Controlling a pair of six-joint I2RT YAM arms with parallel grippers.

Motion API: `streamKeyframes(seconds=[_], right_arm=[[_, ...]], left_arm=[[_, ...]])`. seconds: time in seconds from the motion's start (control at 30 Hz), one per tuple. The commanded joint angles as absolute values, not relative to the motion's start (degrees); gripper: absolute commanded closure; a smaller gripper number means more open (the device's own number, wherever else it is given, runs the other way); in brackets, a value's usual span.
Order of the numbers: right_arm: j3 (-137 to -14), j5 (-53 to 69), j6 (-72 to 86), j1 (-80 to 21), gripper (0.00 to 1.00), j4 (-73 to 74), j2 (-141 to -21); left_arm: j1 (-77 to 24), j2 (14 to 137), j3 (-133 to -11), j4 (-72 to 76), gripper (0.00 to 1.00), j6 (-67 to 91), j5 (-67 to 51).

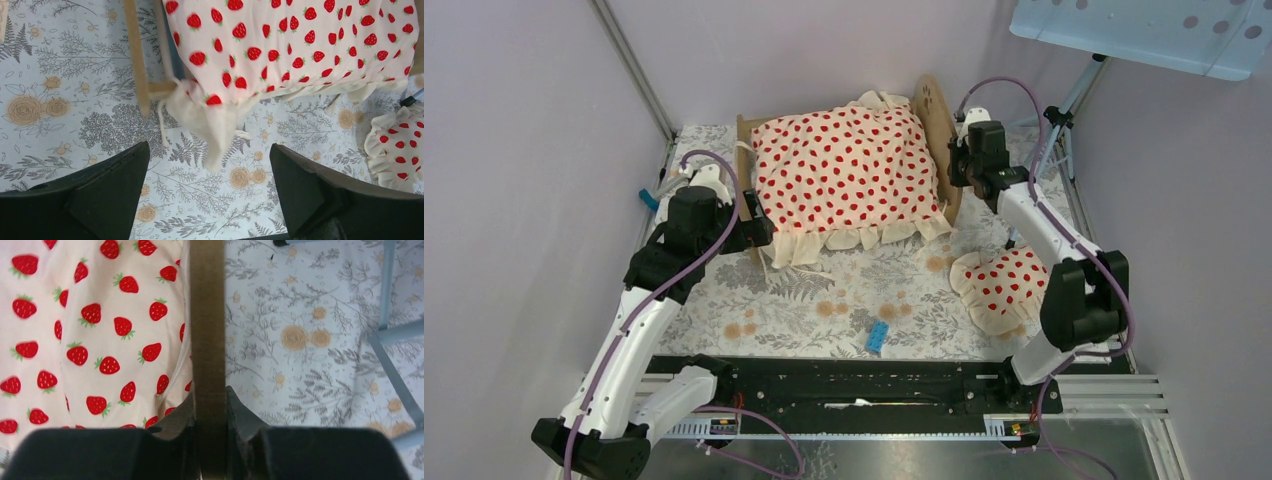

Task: Set up the pet bed
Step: Adjust the bed frame at the center of the board.

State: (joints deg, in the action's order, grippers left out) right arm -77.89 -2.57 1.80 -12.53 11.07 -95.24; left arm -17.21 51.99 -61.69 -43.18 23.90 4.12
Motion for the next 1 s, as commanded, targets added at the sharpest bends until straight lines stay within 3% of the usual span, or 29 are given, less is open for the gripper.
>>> streamKeyframes(seconds=[0.0,0.13,0.3,0.4,0.43,0.53,0.63,0.83,0.97], right_arm=[[-69.9,-2.76,13.46,-14.48,0.89,7.45,-83.98],[-63.34,-7.96,16.14,-20.84,0.93,7.39,-75.77],[-57.64,-16.73,31.36,-30.35,0.97,9.29,-68.37],[-56.02,-25.36,39.19,-38.73,0.93,9.4,-67.56],[-56.09,-27.43,40.83,-41.36,0.89,9.23,-68.32],[-59.59,-29.69,43.34,-47.83,0.61,10.12,-72.09],[-62.06,-30.61,42.4,-51.16,0.41,11.97,-72.25],[-62.32,-38.45,35.78,-51.07,0.13,20.11,-59.58],[-64.67,-46.08,32.59,-50.81,0.1,29.42,-51.44]], left_arm=[[-17.05,52.35,-65.53,-42.28,0.01,22.64,4.55],[-17.05,53.4,-67.18,-43.68,0.02,22.43,5.12],[-17.05,54.75,-68.8,-43.36,0.02,23.21,3.18],[-17.13,56.99,-71.15,-43.24,0.02,23.25,0.66],[-17.2,58.12,-71.9,-43.1,0.01,23.21,-0.35],[-18.22,60.95,-74.43,-42.91,0.01,22.84,-2.98],[-21.21,63.95,-76.94,-42.28,0.01,21.94,-2.81],[-33.15,72.92,-85.8,-42.19,0.01,21.82,4.22],[-38.64,80.22,-93.46,-40.51,0.01,23.27,4.4]])
